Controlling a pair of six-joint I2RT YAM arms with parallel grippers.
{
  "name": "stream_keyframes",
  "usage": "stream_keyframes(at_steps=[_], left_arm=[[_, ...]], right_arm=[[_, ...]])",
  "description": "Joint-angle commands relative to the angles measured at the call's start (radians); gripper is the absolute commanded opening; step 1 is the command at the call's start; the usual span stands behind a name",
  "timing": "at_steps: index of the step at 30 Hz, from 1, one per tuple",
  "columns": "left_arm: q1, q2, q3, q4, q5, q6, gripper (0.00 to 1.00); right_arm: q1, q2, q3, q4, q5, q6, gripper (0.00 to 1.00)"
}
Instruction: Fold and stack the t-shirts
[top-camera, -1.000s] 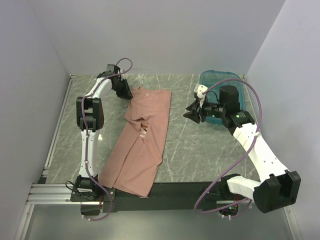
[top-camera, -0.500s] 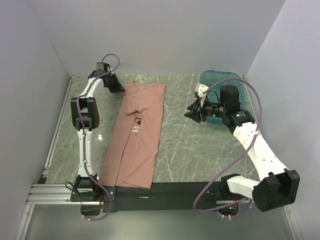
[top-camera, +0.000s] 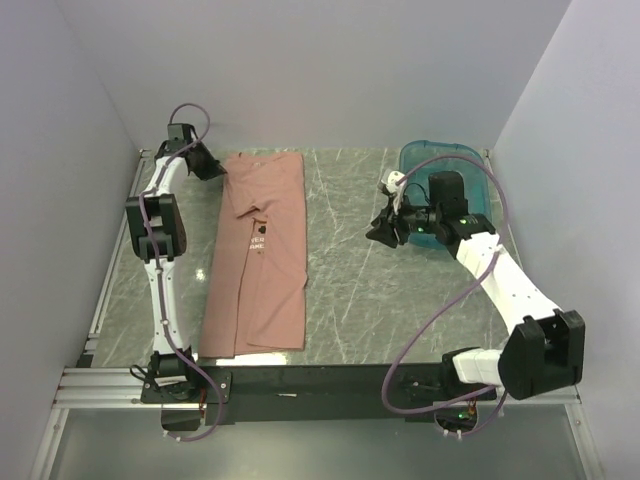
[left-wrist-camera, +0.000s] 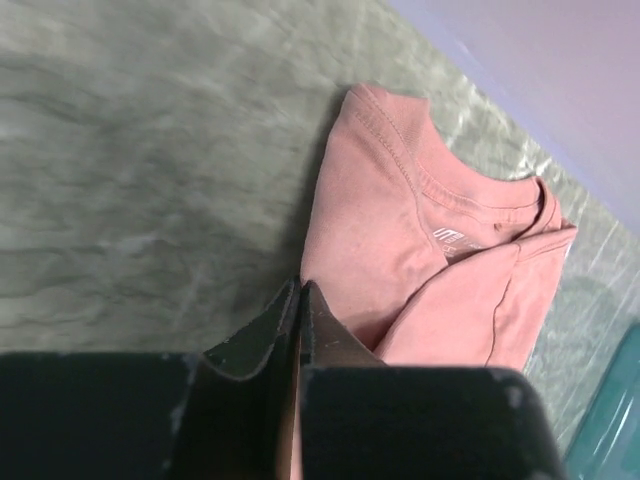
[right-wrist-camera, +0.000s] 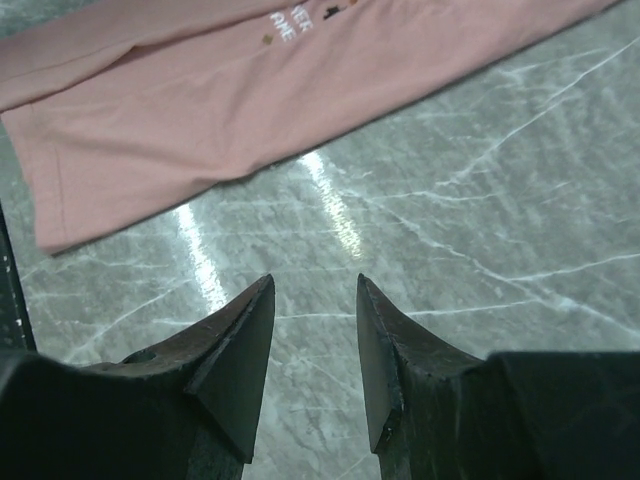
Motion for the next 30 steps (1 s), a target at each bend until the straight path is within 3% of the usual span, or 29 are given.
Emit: stream_keyframes(at_steps=[1, 6, 11, 14, 15, 16, 20, 23, 24, 25, 26, 28, 30], left_arm=[[0.021, -0.039, -0.001, 0.068, -0.04, -0.011, 0.11], [0.056, -0.258, -0.204, 0.154, -0.121, 0.059, 0.44], [0.081, -0.527, -0.458, 0.218, -0.291, 0.168, 0.64], [0.102, -0.729, -0.683, 0.31, -0.276, 0.161, 0.8], [0.118, -0.81, -0.785, 0.328, -0.261, 0.152, 0.94], [0.125, -0.843, -0.83, 0.348, -0.203, 0.13, 0.99], [0.202, -0.922, -0.999, 0.353, 0.074, 0.072, 0.99], [0.214, -0.994, -1.14, 0.33, 0.152, 0.05, 0.9], [0.213, -1.051, -1.173, 0.323, 0.154, 0.04, 0.9], [0.21, -1.082, -1.206, 0.319, 0.158, 0.029, 0.89], [0.21, -1.116, -1.237, 0.297, 0.161, 0.029, 0.88], [0.208, -1.223, -1.314, 0.269, 0.146, 0.04, 0.87], [0.208, -1.326, -1.369, 0.223, 0.119, 0.059, 0.87]], right_arm=[[-0.005, 0.038, 0.027, -0.016, -0.046, 0.003, 0.46], [0.032, 0.061, 0.047, -0.057, -0.001, -0.026, 0.46], [0.081, 0.058, 0.065, -0.099, 0.065, -0.077, 0.46], [0.127, 0.037, 0.078, -0.108, 0.155, -0.107, 0.46], [0.17, 0.031, 0.085, -0.125, 0.194, -0.121, 0.46], [0.191, 0.02, 0.095, -0.133, 0.232, -0.15, 0.46], [0.265, -0.044, 0.118, -0.131, 0.368, -0.176, 0.46], [0.281, -0.122, 0.09, -0.067, 0.382, -0.158, 0.52], [0.281, -0.161, 0.073, -0.044, 0.375, -0.143, 0.58], [0.281, -0.173, 0.056, -0.024, 0.347, -0.136, 0.76], [0.281, -0.179, 0.021, 0.005, 0.323, -0.126, 0.85], [0.282, -0.173, -0.034, 0.065, 0.253, -0.032, 0.91], [0.293, -0.116, -0.068, 0.05, 0.193, -0.011, 0.9]])
